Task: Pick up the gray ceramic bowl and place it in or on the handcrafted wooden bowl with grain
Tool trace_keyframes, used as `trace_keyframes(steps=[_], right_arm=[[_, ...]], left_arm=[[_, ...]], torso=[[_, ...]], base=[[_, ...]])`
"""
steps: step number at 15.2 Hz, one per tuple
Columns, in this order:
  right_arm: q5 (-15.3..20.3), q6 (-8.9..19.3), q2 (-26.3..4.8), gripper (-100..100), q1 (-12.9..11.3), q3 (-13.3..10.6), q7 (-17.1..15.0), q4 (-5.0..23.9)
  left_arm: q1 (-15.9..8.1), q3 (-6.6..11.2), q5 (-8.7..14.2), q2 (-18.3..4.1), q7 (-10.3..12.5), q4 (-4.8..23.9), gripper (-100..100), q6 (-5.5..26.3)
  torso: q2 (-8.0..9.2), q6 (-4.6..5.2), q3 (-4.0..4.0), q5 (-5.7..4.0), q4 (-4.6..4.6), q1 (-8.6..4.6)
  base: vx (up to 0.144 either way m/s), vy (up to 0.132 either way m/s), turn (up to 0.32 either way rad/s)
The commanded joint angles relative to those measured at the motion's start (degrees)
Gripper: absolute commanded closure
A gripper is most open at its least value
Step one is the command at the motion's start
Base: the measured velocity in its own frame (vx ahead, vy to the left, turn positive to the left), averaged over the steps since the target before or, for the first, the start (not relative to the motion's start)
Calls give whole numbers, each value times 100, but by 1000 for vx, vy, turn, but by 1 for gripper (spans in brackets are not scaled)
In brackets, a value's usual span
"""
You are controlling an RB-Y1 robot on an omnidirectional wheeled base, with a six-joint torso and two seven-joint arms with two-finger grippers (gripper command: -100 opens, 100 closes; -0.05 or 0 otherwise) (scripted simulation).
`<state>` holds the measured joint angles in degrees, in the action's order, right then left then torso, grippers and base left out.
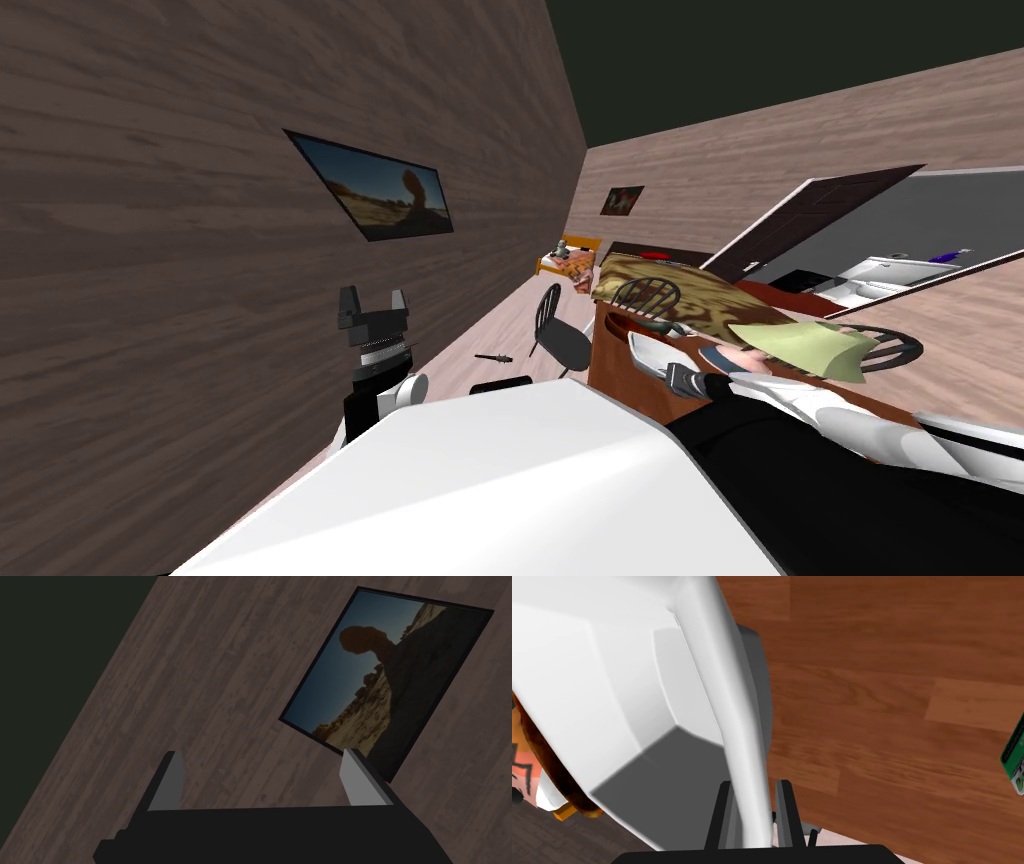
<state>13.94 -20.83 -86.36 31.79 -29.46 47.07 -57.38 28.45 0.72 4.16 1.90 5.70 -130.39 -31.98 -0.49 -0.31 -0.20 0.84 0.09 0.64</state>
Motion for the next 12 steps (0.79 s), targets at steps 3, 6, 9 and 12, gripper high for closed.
trace_keyframes(steps=[3,6,9,12], right_arm=[[-28,-231,-402,100,-4,45,-67,38],[-41,-405,-679,100,-26,66,-121,82],[-51,-579,-951,100,-49,88,-175,129],[-59,-739,-1198,100,-73,108,-223,175]], left_arm=[[0,0,0,0,0,0,0,0],[-1,0,0,0,0,0,0,0],[-1,0,0,0,0,0,0,0],[-1,0,0,0,0,0,0,0]], torso=[[6,-2,4,6,3,-1],[14,-15,12,8,11,-7],[15,-27,14,10,15,-16],[18,-26,17,20,18,-7]], base=[[106,-95,-54],[81,-86,-62],[59,-88,-24],[69,-90,-51]])
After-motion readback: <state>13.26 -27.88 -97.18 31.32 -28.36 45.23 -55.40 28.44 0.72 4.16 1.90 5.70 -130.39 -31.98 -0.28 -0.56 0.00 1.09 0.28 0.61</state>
